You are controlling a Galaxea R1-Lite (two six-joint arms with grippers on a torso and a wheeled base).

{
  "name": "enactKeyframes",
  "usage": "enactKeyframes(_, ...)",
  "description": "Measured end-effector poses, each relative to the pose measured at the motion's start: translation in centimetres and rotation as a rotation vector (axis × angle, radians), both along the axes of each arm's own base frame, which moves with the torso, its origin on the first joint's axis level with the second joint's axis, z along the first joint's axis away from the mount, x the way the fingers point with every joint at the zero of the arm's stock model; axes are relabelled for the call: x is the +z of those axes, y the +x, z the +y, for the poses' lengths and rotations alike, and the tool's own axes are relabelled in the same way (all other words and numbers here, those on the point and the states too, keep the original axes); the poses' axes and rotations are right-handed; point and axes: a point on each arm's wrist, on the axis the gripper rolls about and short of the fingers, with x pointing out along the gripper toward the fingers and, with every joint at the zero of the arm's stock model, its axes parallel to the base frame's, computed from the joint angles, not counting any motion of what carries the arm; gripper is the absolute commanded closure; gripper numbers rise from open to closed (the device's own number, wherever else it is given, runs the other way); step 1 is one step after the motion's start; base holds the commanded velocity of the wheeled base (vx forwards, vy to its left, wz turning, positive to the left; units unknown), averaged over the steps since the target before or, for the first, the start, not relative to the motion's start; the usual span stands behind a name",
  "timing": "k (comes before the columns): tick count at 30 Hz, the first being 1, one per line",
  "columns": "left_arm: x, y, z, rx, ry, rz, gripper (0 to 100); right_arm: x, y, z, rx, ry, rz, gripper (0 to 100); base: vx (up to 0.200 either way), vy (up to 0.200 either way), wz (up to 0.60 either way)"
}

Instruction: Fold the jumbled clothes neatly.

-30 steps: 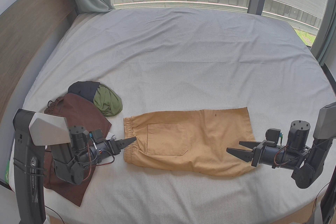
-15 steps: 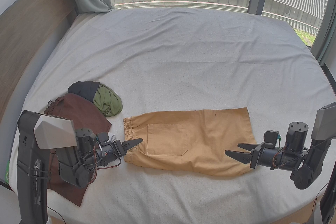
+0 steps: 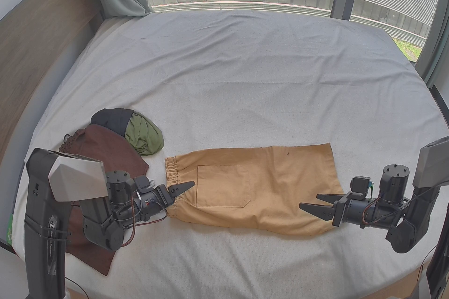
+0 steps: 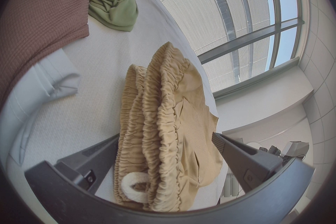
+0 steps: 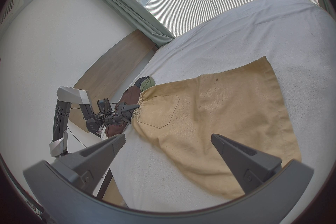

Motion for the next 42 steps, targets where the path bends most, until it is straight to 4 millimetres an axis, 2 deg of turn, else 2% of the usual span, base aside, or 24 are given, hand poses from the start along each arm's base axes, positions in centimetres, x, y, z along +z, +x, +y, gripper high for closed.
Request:
enactKeyframes(8, -0.2, 0.1, -0.4, 0.0, -0.005, 0.003, 0, -0.1, 0.1, 0.0, -0.002, -0.001, 0.002, 0, 0.0, 0.0, 0.0)
enactKeyframes(9, -0.2, 0.1, -0.4, 0.001, -0.006, 0.004, 100, -0.1, 0.1, 0.0, -0.002, -0.001, 0.002, 0, 0.0, 0.0, 0.0)
enactKeyframes(28, -0.3, 0.2, -0.1, 0.002, -0.009, 0.009, 100, -1.1, 0.8, -0.1, -0.035, -0.018, 0.018, 0, 0.0, 0.0, 0.0)
enactKeyframes(42, 1.3, -0.4, 0.8, -0.018, -0.019, -0.007, 100, -1.5, 0.8, 0.1, -0.03, -0.023, 0.032, 0, 0.0, 0.0, 0.0)
